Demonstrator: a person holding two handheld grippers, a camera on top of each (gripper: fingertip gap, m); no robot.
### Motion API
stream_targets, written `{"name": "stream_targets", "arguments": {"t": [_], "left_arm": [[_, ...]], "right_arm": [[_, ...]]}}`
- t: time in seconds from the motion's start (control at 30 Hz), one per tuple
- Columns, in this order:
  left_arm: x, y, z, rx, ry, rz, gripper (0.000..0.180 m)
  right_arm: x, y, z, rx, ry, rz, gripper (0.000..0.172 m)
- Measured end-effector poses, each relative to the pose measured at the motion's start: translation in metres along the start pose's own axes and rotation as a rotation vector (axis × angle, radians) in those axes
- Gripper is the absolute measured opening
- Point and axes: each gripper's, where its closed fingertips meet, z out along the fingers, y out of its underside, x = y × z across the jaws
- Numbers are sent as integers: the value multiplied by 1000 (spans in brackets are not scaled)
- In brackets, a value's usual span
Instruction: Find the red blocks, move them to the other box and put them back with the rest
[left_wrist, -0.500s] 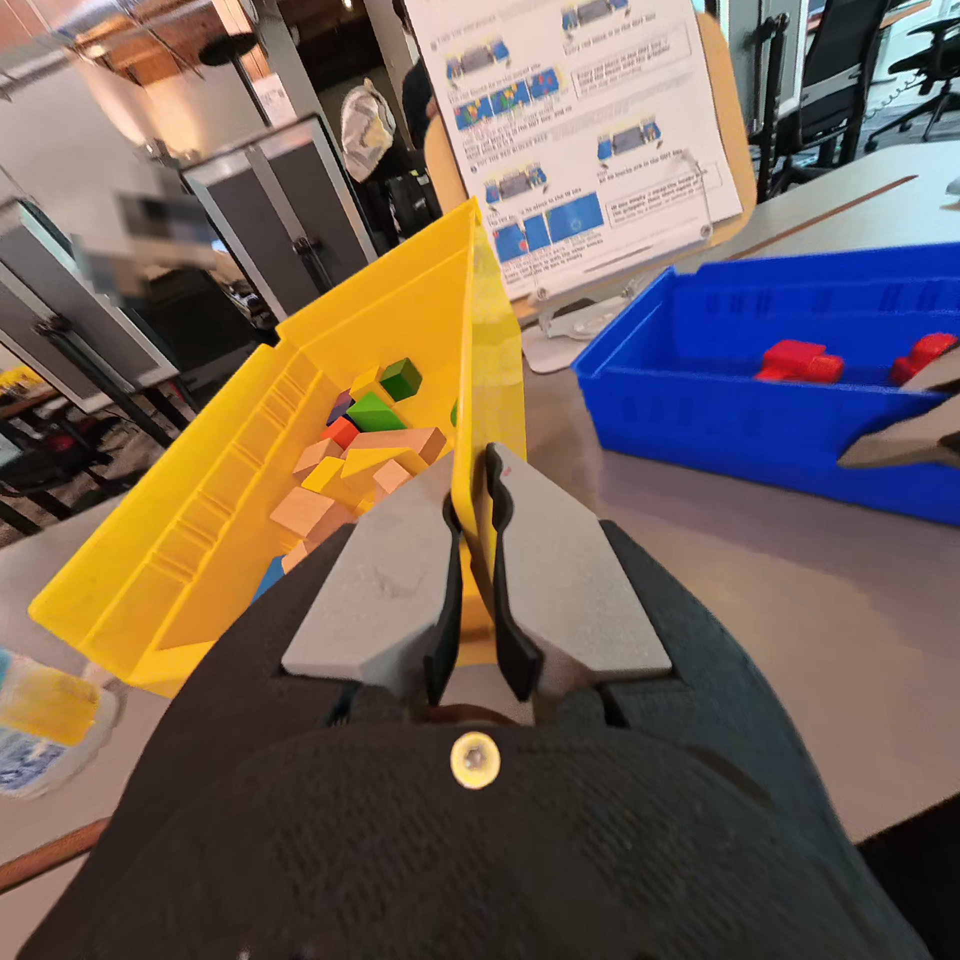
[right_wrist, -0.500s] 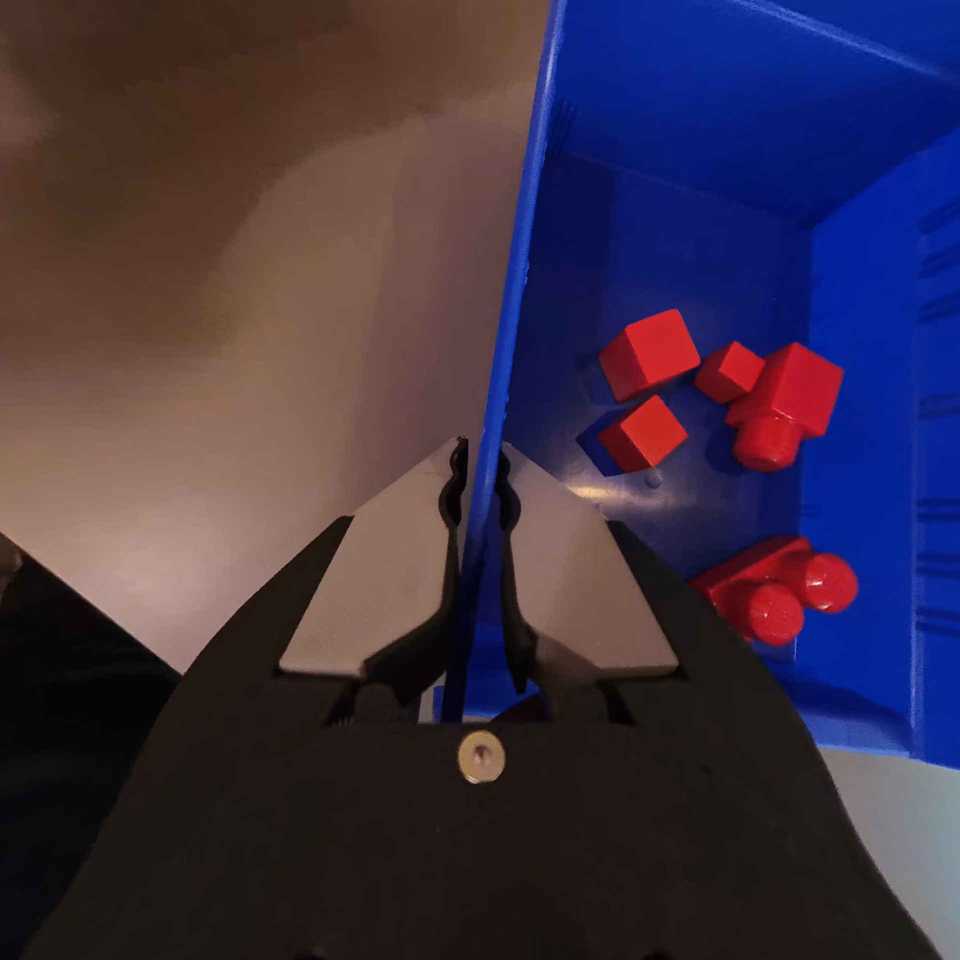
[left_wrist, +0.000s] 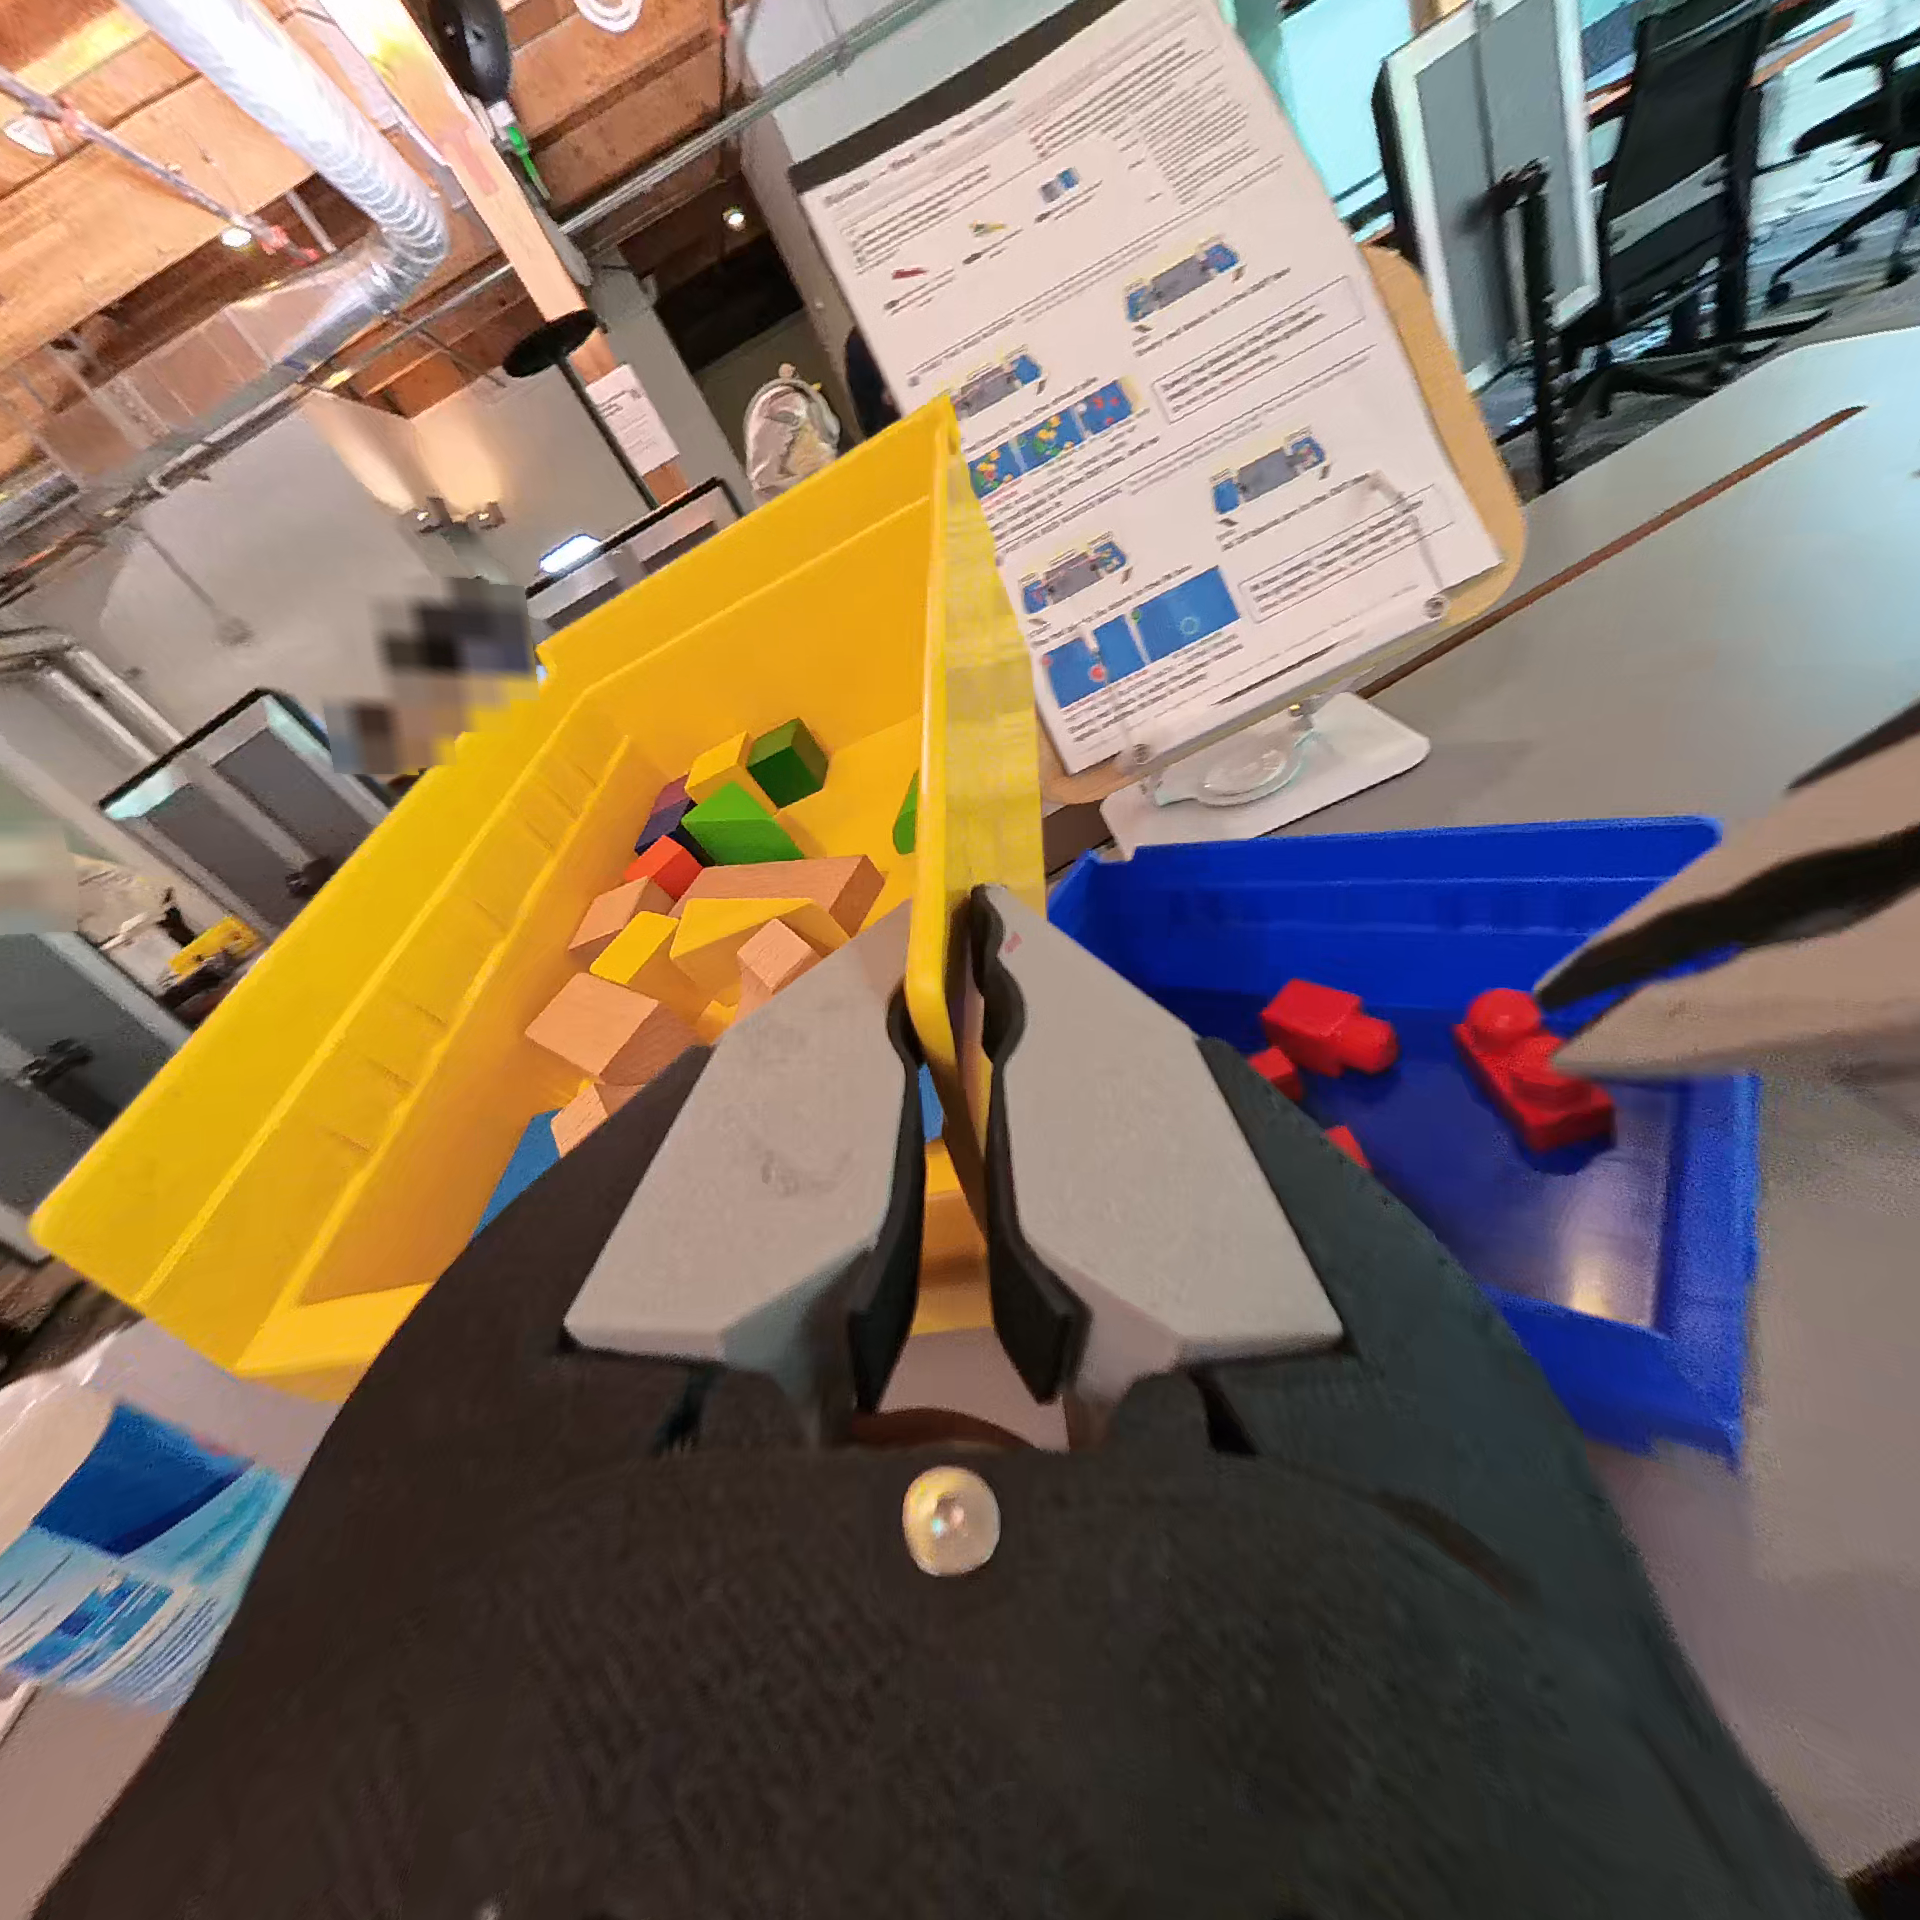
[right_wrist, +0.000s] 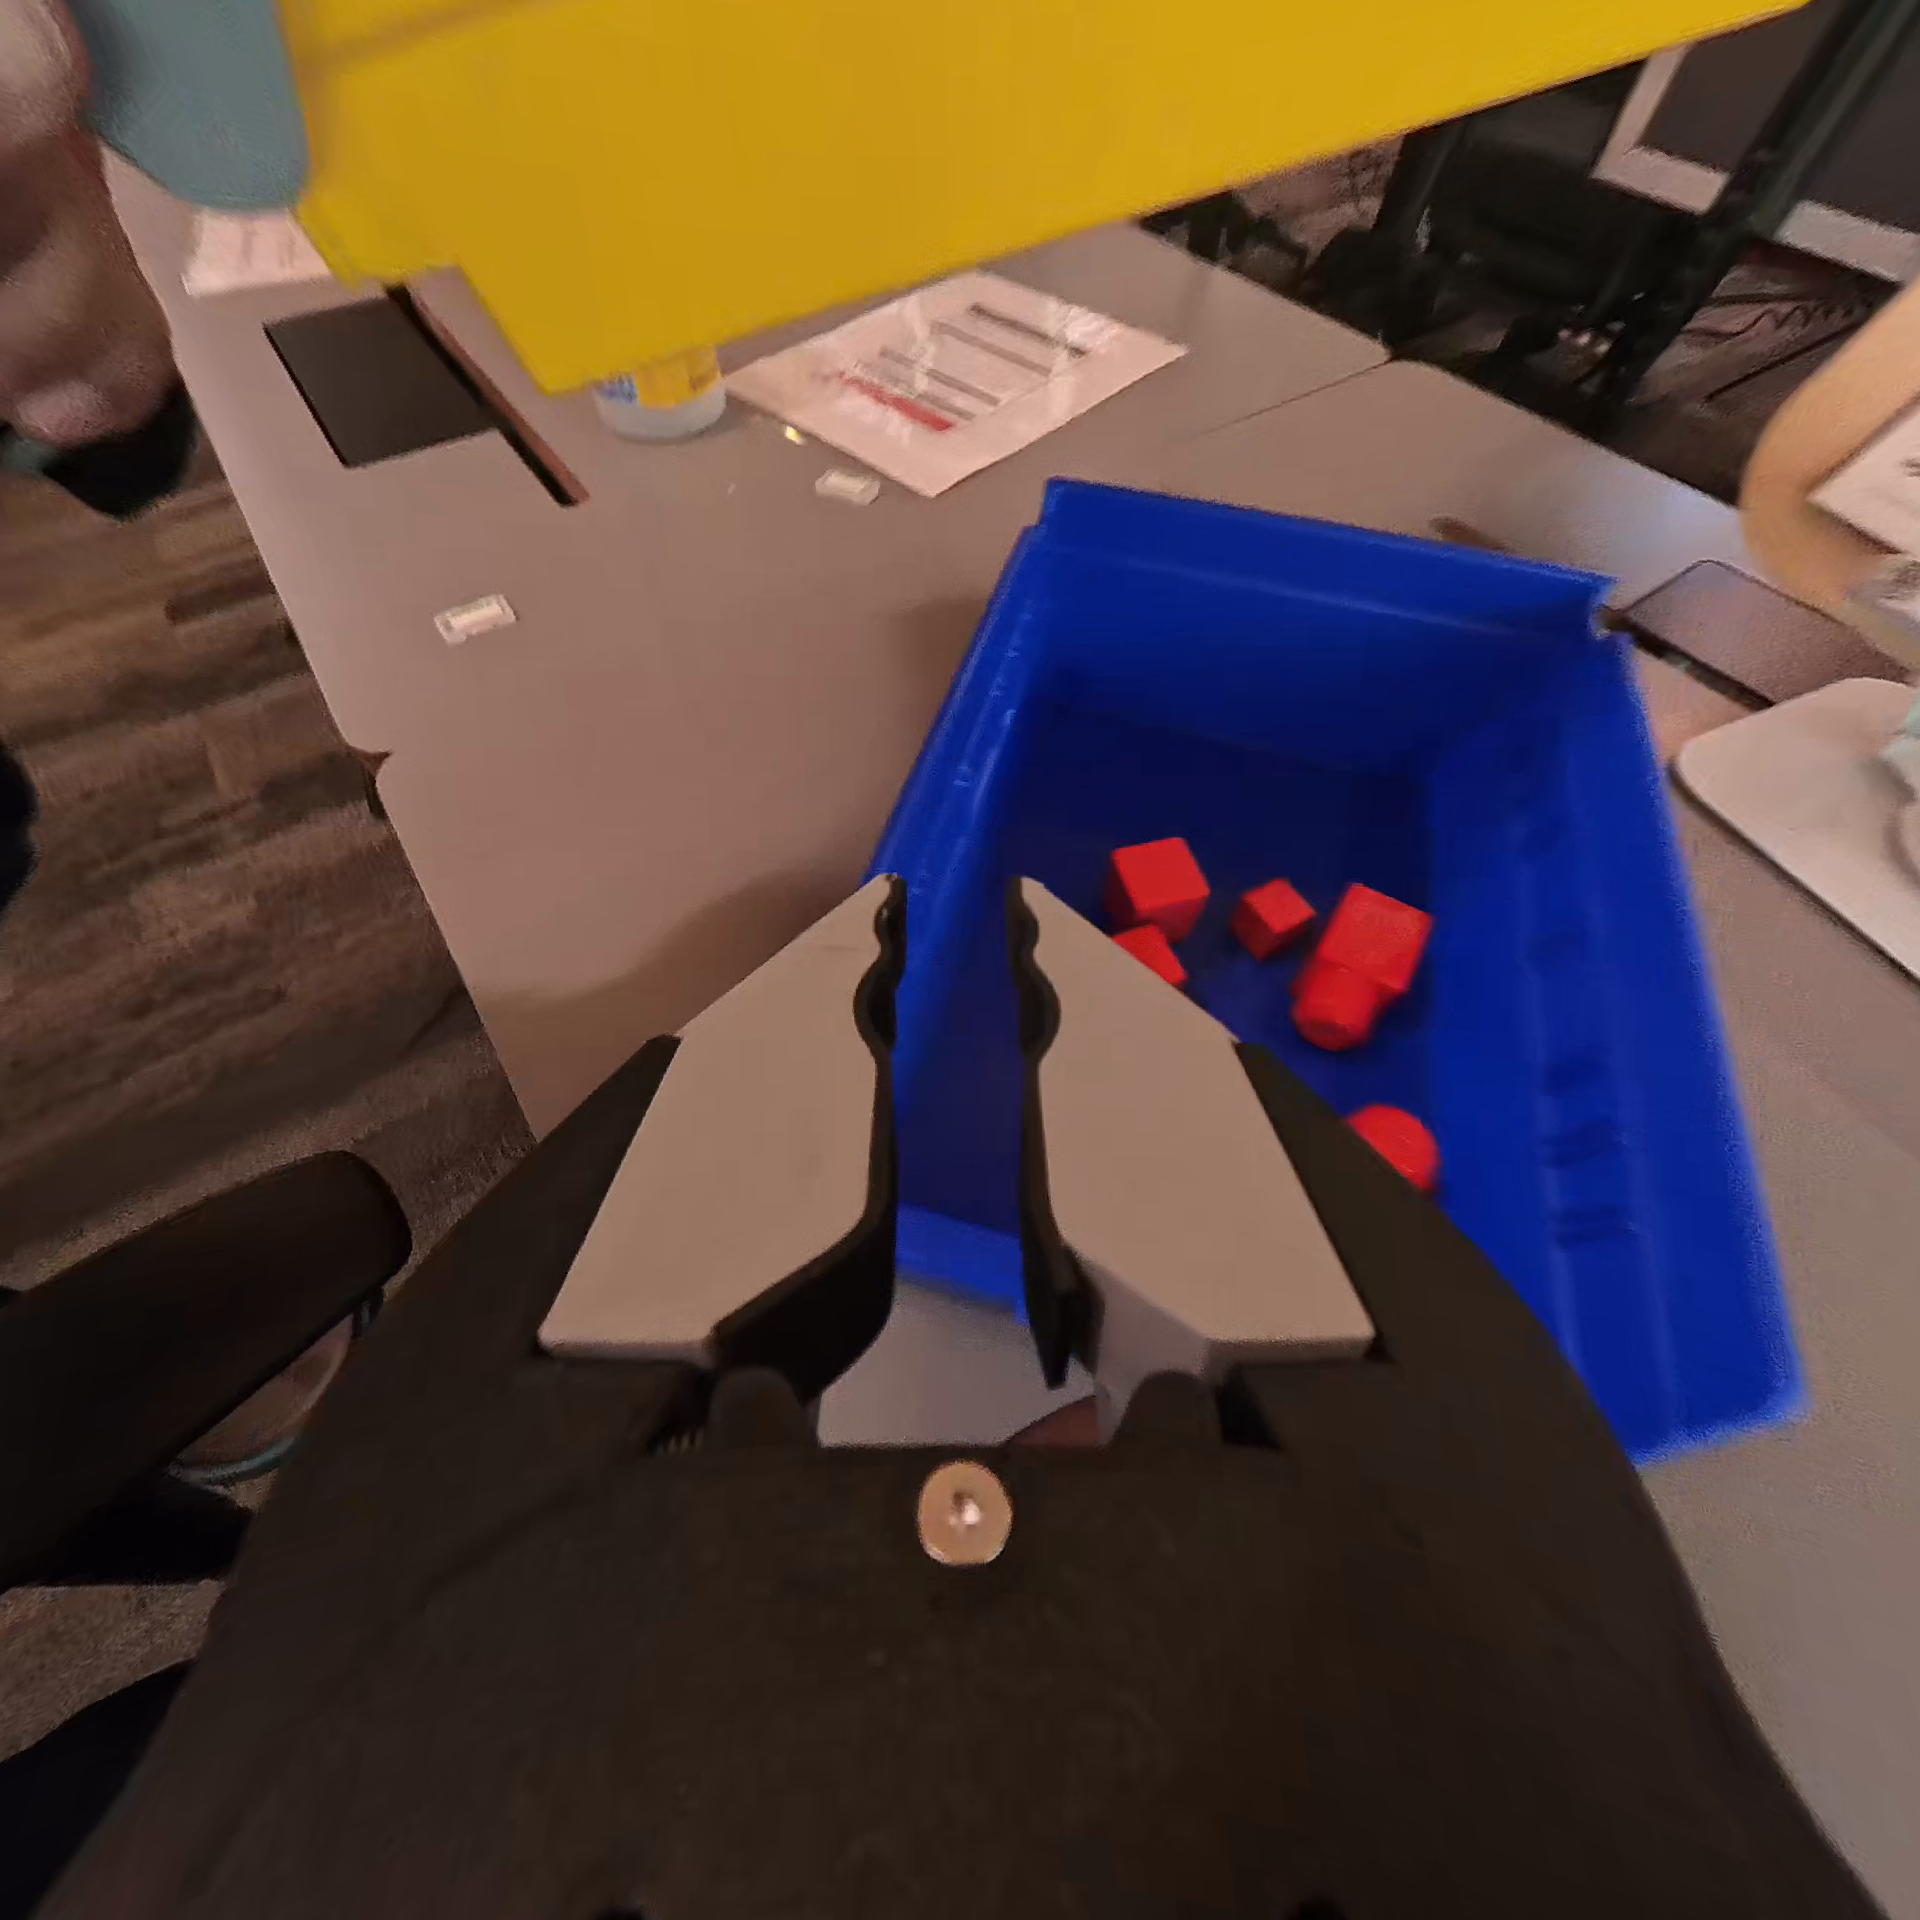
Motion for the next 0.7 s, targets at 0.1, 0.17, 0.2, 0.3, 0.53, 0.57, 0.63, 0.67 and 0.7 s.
{"name": "stream_targets", "arguments": {"t": [0.1,0.17,0.2,0.3,0.53,0.57,0.63,0.67,0.7], "left_arm": [[24,-10,2,22,63,-3,0],[47,-18,3,31,103,15,0],[60,-22,4,36,122,32,0],[103,-39,11,60,189,90,0],[224,-83,36,128,400,152,0],[243,-87,39,137,431,144,0],[281,-88,45,142,491,134,0],[299,-87,49,140,520,125,0],[318,-85,52,133,548,115,0]], "right_arm": [[30,7,-40,38,27,42,16],[53,18,-65,42,77,47,16],[65,24,-77,43,104,54,16],[98,39,-113,56,166,90,17],[160,75,-187,75,322,160,19],[168,81,-198,74,345,170,19],[187,95,-219,67,404,191,20],[197,104,-230,56,434,204,20],[207,114,-239,40,461,221,20]]}}
